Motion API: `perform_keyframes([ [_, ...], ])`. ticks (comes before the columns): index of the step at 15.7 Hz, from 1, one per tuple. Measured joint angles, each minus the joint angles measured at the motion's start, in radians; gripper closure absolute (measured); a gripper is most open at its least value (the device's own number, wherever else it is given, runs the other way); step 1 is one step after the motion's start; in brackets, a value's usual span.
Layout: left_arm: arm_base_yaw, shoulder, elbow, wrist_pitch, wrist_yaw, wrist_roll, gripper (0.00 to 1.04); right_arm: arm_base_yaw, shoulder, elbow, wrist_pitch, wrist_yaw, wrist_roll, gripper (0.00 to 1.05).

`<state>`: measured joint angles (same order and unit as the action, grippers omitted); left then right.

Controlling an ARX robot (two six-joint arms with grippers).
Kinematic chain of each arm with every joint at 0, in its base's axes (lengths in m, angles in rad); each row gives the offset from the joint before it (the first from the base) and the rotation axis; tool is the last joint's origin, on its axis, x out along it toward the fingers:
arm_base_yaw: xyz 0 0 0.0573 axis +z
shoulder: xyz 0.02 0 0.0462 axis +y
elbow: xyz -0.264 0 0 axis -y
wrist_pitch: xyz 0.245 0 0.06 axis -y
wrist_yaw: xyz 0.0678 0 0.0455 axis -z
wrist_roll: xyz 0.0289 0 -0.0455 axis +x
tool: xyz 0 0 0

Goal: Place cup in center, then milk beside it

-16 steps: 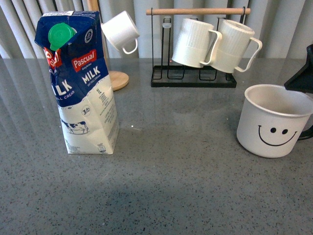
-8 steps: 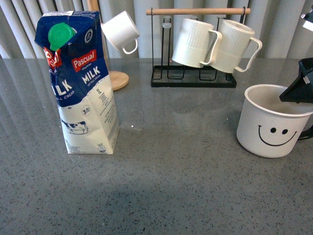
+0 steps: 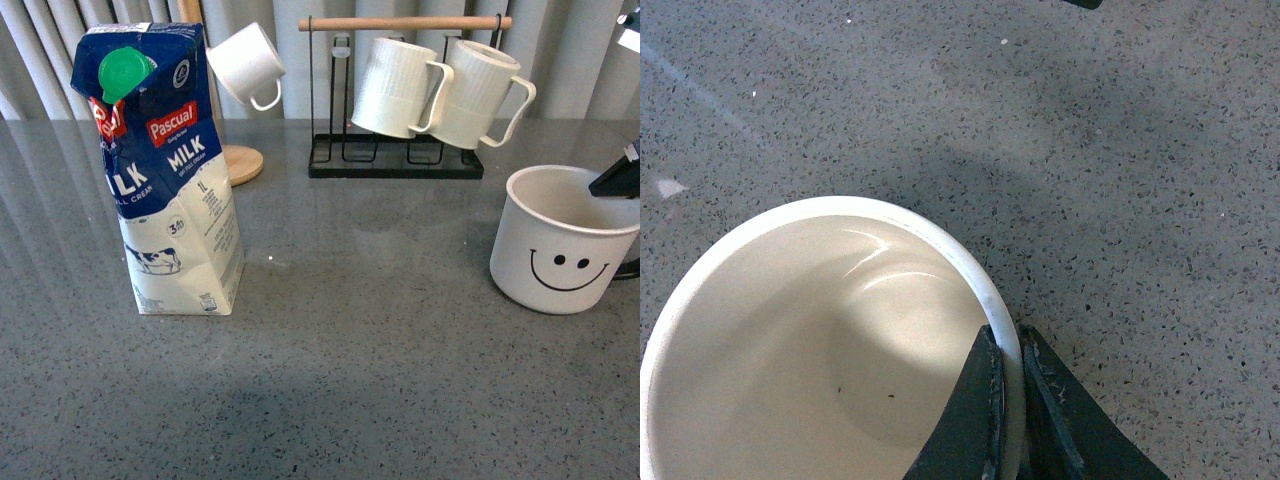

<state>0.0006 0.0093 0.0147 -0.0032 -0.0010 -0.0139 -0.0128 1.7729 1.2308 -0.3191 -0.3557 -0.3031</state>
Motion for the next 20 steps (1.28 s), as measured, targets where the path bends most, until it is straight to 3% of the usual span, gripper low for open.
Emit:
perform_keyframes([
  [4,0.000,0.000,0.000,0.000,0.000,0.000,0.07,0.018,-0.040,0.005,-0.015,-0.061,0.027,1.02],
  [7,0.000,0.000,0.000,0.000,0.000,0.000,0.07,0.084,-0.078,0.033,-0.032,-0.097,0.044,1.02],
  [12,0.000,0.000,0.000,0.000,0.000,0.000,0.07,0.194,-0.053,0.040,-0.031,-0.067,0.036,1.02],
  [20,0.000,0.000,0.000,0.000,0.000,0.000,0.07,0.243,0.019,0.036,-0.017,-0.028,-0.012,1.02],
])
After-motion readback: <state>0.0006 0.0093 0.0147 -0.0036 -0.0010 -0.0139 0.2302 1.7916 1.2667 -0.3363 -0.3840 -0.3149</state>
